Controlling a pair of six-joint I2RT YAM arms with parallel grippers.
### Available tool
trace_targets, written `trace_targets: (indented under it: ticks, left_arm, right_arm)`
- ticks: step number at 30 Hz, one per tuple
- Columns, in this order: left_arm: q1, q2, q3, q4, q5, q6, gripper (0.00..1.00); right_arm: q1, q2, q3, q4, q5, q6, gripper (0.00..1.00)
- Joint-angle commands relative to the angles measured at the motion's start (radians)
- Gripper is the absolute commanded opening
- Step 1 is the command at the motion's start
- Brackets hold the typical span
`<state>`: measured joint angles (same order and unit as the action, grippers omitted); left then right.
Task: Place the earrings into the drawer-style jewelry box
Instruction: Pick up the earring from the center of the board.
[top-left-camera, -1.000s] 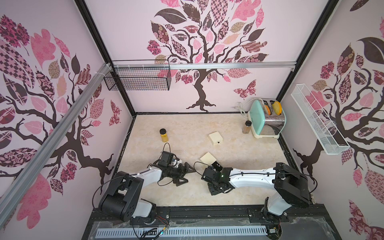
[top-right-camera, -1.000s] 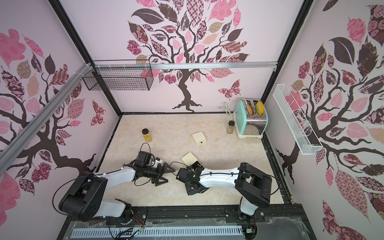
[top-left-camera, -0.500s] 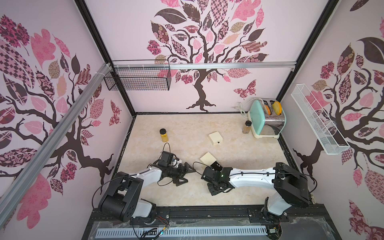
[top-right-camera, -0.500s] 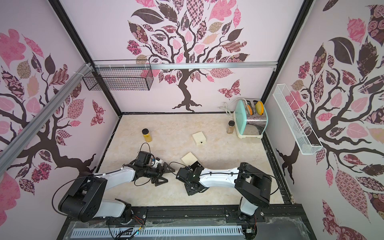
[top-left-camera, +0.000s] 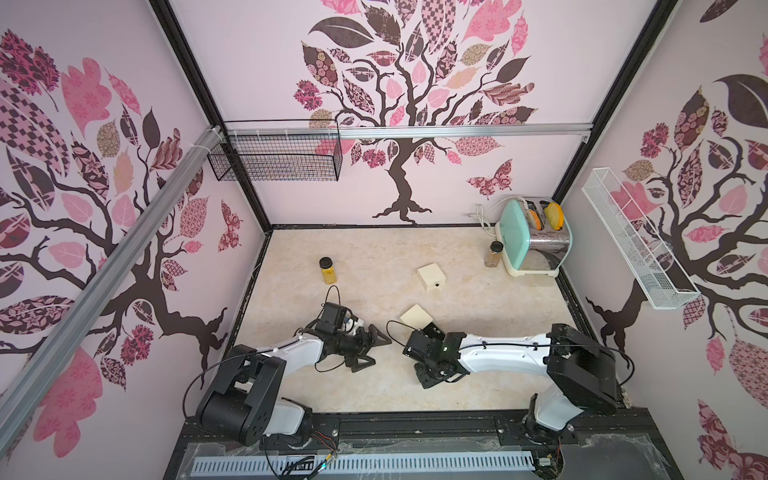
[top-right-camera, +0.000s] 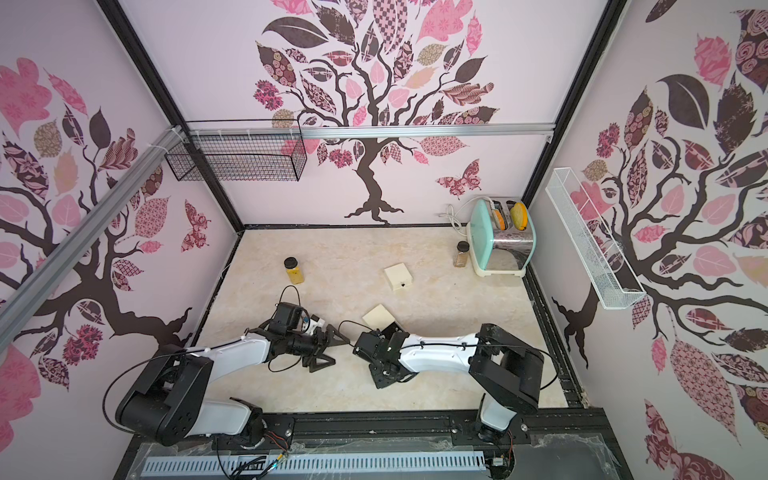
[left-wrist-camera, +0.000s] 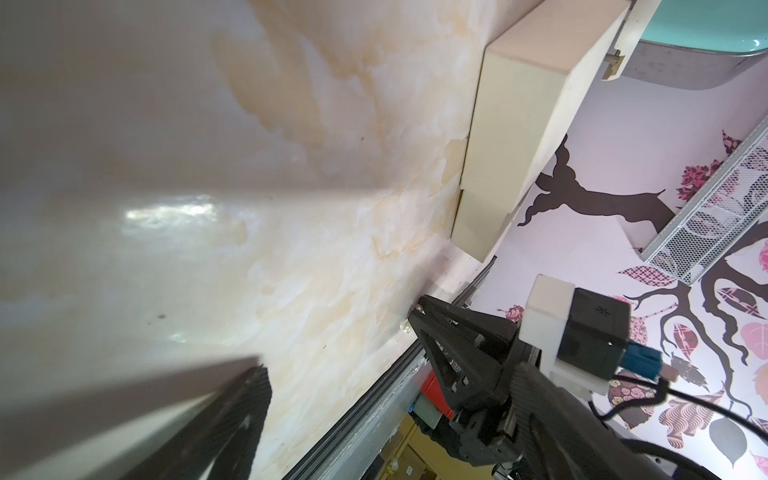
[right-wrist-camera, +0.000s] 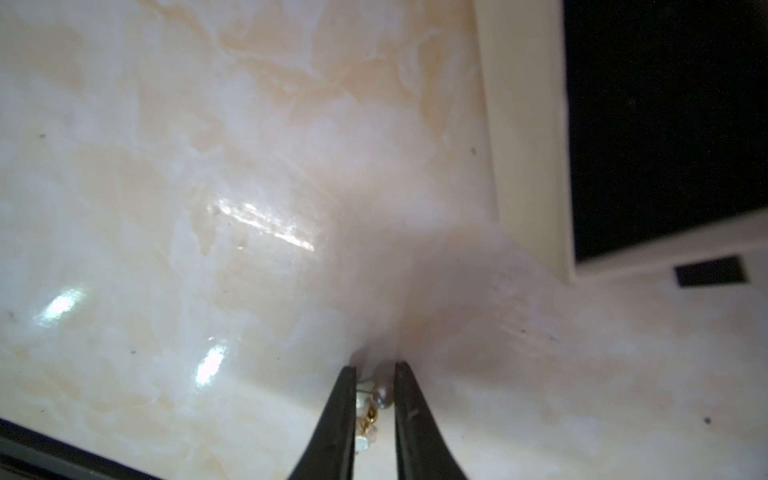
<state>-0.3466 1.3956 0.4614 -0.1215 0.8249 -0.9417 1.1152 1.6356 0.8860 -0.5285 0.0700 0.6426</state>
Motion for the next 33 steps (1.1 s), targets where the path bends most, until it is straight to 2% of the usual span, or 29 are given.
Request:
trace_targets:
  ticks: [1, 10, 18, 27, 33]
  left_arm:
    - [0.004, 0.008, -0.019, -0.030, -0.053, 0.011, 0.94]
    - [0.005, 0.015, -0.018, -0.029, -0.055, 0.008, 0.94]
    - [0.004, 0.017, -0.018, -0.027, -0.057, 0.008, 0.94]
    - [0.004, 0.028, -0.015, -0.026, -0.056, 0.012, 0.94]
    - [0.004, 0.040, -0.014, -0.017, -0.057, 0.009, 0.94]
  right_arm:
    - [-0.009, 0.023, -0.048, 0.005, -0.018, -0.001, 0.19]
    - [-0.009, -0.012, -0.060, -0.010, -0.028, -0.004, 0.21]
    - [-0.009, -0.020, -0.071, 0.001, -0.036, 0.018, 0.14]
    - [-0.014, -0.037, -0.083, 0.017, -0.037, 0.075, 0.12]
    - [-0.057, -0.077, -0.109, 0.082, -0.085, 0.113, 0.10]
